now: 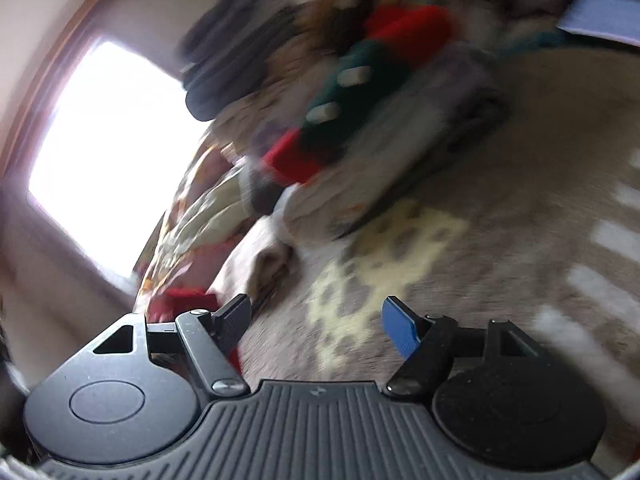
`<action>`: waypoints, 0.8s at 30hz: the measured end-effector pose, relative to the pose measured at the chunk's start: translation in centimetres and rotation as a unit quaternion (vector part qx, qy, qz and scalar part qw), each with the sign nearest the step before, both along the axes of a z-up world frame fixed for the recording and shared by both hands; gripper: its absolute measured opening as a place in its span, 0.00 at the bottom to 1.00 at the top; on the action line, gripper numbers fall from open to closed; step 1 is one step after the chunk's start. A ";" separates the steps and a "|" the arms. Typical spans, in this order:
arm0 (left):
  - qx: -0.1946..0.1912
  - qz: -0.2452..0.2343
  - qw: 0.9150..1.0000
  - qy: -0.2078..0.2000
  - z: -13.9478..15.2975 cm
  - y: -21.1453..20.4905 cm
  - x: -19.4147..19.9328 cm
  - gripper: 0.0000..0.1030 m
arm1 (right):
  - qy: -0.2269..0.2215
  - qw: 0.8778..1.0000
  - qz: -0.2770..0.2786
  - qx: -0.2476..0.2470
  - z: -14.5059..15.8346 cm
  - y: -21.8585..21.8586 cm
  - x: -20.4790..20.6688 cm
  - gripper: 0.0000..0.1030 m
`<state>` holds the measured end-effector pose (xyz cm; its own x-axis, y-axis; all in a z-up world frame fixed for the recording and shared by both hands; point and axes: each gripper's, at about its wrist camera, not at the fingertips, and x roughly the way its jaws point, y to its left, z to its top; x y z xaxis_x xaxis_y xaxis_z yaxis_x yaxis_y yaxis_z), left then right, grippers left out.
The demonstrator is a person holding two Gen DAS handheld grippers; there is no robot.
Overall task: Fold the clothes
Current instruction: 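Lift the red sleeve cuff with the left gripper and fold it across the sweater body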
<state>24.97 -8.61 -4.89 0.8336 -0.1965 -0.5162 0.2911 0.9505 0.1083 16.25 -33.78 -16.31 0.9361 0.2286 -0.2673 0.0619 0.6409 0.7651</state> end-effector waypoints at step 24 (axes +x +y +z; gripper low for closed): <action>-0.379 0.114 0.916 -0.065 -3.9 34.6 -11.0 0.07 | -0.046 0.843 0.251 -0.473 2.2 31.2 -2.3 0.30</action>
